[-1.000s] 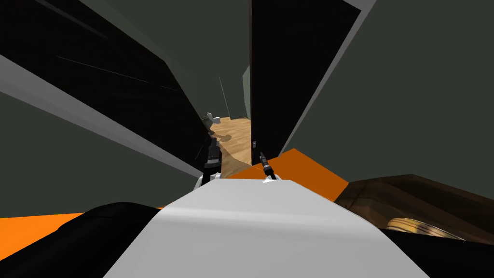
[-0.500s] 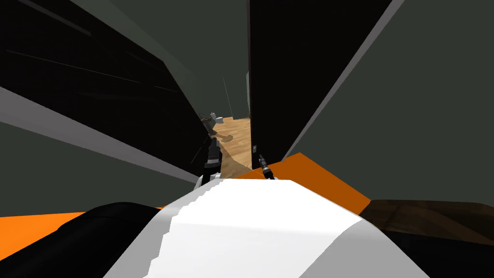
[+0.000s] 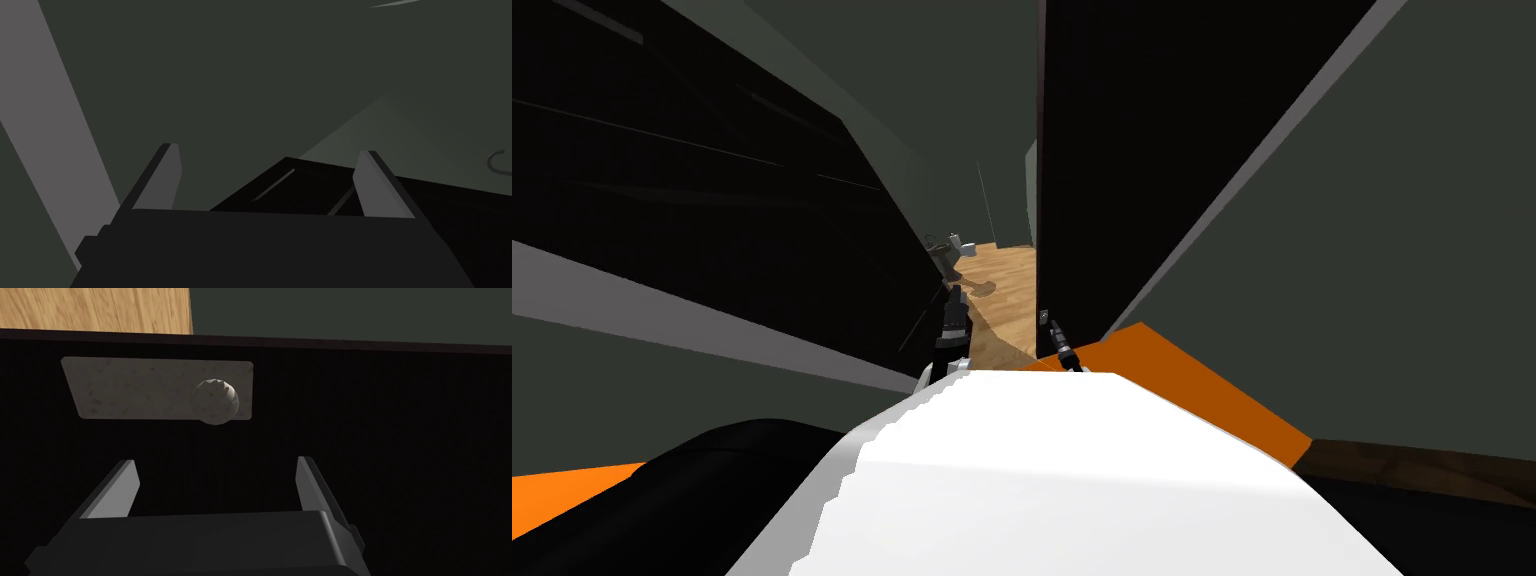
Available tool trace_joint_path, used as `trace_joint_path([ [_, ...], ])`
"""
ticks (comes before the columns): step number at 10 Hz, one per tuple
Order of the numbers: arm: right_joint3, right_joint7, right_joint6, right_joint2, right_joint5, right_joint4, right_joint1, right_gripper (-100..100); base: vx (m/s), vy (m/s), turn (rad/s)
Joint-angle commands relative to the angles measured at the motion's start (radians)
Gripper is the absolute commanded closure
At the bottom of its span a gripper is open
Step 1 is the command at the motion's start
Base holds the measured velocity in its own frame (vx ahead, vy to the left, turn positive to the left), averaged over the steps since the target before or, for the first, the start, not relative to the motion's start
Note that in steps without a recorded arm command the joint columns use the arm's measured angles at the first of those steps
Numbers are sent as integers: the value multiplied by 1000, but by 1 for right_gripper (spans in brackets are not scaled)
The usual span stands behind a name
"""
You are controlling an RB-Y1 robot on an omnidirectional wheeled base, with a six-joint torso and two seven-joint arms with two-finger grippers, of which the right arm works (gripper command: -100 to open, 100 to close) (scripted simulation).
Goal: Push the door open
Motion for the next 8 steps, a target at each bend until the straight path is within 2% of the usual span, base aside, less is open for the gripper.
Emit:
trace_joint_path([
  [1, -4, 1, 0, 1, -2, 5, -3, -100, 183, 80, 21],
  [4, -11, 3, -2, 17, -5, 18, -10, -100, 188, 49, 26],
  [5, -10, 2, -3, 13, -5, 18, -10, -100, 74, 13, 5],
  [6, -10, 2, -3, 13, -5, 18, -10, 100, -10, -1, -10],
  [8, -10, 2, -3, 13, -5, 18, -10, 100, -26, -5, 6],
])
